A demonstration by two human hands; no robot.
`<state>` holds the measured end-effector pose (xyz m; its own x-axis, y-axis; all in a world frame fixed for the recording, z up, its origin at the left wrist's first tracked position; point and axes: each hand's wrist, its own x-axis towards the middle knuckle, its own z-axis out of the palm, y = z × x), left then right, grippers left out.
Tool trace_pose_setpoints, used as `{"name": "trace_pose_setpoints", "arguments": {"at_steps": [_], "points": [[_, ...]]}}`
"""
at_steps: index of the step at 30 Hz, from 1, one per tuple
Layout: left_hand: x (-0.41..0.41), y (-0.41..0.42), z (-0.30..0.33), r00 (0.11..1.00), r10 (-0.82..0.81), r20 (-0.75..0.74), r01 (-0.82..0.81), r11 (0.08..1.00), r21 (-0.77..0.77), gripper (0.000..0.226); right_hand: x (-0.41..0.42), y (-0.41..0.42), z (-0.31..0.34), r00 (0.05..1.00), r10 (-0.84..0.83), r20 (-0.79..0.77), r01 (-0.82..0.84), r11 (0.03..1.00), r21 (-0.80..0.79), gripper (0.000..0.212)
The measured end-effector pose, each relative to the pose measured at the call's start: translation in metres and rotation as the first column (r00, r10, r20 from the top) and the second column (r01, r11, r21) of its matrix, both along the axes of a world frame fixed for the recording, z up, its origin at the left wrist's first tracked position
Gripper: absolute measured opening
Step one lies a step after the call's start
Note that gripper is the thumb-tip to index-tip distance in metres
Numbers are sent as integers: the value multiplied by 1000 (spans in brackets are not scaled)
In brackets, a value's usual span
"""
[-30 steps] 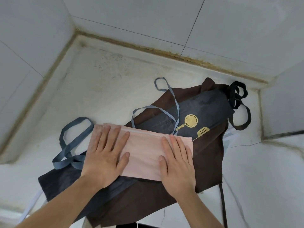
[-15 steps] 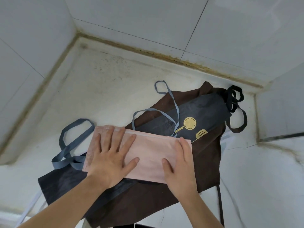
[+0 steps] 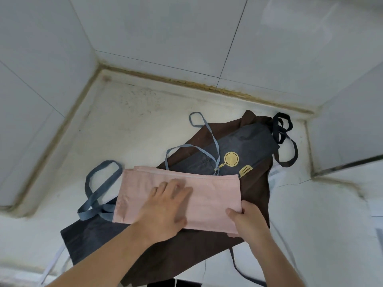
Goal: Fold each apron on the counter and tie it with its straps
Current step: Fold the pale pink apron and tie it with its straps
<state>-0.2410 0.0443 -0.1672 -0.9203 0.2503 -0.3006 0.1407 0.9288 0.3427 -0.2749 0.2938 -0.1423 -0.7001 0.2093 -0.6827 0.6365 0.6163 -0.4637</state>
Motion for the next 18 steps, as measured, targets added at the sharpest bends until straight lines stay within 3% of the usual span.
{"name": "trace_pose_setpoints", "arguments": {"at_steps": [3,5,7,8,10,12,15,18], "points": [[-2,21,2,990,65,126,-73,996,57,88,5,19,12,991,-79,-109,77,997,-18,7],[-5,31,2,984,92,154,-94,996,9,99,13,32,13,962,-134,-237,137,991,-2,13],[-9,39,4,973,104,205,-98,994,-40,111,24,37,10,927,-244,-283,223,969,-106,19],[-10,42,4,969,110,223,-98,993,-65,116,30,36,8,908,-330,-257,284,938,-201,20],[-14,45,5,963,123,239,-101,990,-103,124,40,27,1,834,-545,-89,460,776,-432,17],[-18,46,5,960,128,250,-103,989,-110,130,46,15,-7,760,-648,37,570,639,-517,30],[-21,46,4,953,132,274,-103,988,-115,138,45,-4,-10,806,-591,-14,520,720,-459,51],[-21,48,2,950,129,284,-92,986,-143,146,40,-11,-9,874,-486,1,446,802,-398,57]]}}
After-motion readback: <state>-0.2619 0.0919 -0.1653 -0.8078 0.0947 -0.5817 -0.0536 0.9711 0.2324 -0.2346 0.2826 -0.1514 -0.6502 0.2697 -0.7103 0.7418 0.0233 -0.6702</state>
